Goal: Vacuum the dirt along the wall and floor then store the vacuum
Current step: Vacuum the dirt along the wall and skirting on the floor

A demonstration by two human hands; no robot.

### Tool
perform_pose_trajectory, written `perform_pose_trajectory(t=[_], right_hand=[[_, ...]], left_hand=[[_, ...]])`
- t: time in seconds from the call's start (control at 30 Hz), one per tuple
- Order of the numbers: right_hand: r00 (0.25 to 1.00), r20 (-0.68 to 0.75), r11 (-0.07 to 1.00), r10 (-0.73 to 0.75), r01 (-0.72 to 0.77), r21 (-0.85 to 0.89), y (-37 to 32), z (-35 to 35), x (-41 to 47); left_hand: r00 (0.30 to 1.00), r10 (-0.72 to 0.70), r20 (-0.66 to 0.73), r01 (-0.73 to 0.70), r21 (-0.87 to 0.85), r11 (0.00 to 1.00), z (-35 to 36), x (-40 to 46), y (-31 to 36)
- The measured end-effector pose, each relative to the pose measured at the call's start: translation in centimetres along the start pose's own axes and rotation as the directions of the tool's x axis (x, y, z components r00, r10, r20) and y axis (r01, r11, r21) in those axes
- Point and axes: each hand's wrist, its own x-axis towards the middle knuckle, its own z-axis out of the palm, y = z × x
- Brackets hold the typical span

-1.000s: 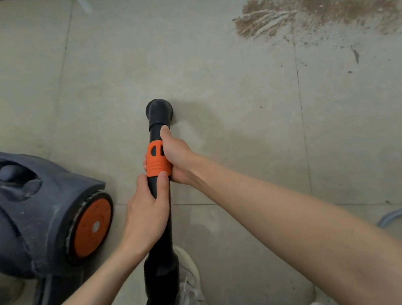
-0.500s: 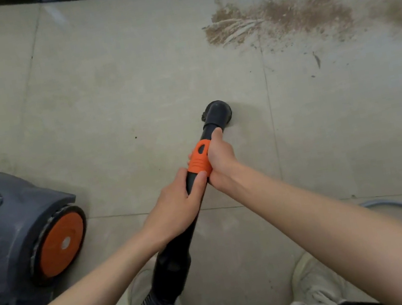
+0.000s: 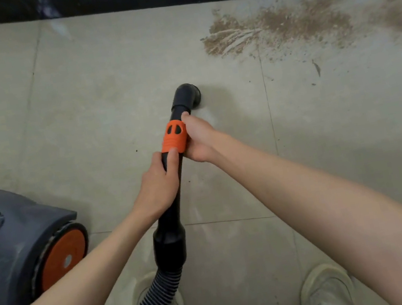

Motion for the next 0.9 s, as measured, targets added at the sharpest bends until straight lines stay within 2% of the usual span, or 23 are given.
perform_pose_trajectory(t=[0.17, 0.27, 0.37, 0.47, 0.57, 0.67, 0.77, 0.9], right_hand=[[0.995, 0.038, 0.936, -0.088, 0.096, -0.339, -1.4, -3.0, 0.5], [0.996, 0.075, 0.868, -0.043, 0.074, -0.491, -0.9, -4.7, -0.2], [0.971, 0.236, 0.823, 0.049, 0.095, -0.560, -0.3, -5.1, -0.8], [0.943, 0.331, 0.848, 0.021, 0.159, -0.506, -0.5, -4.5, -0.9], [0.952, 0.292, 0.841, -0.090, 0.230, -0.489, -1.2, -4.0, -0.7], [0.952, 0.228, 0.749, -0.202, 0.301, -0.591, -2.3, -3.5, -1.5], [0.912, 0.176, 0.654, -0.372, 0.391, -0.648, -3.9, -2.8, -2.3], [0.878, 0.122, 0.590, -0.464, 0.408, -0.697, -6.8, -3.2, -3.3]], left_hand=[[0.999, -0.031, -0.044, 0.027, -0.093, 0.995, -0.5, 4.0, 1.5], [0.996, -0.070, 0.054, 0.080, -0.199, 0.977, -1.2, 7.2, 2.8], [0.980, -0.104, 0.172, 0.159, -0.349, 0.924, -1.8, 10.8, 4.4], [0.957, -0.117, 0.264, 0.223, -0.414, 0.883, -1.9, 12.9, 6.6], [0.958, -0.102, 0.269, 0.217, -0.440, 0.871, -1.9, 13.7, 8.5], [0.958, -0.118, 0.260, 0.233, -0.476, 0.848, -2.2, 13.6, 10.0], [0.951, -0.147, 0.273, 0.269, -0.490, 0.829, -2.9, 13.8, 12.1], [0.930, -0.164, 0.328, 0.318, -0.501, 0.805, -2.9, 13.8, 15.4]])
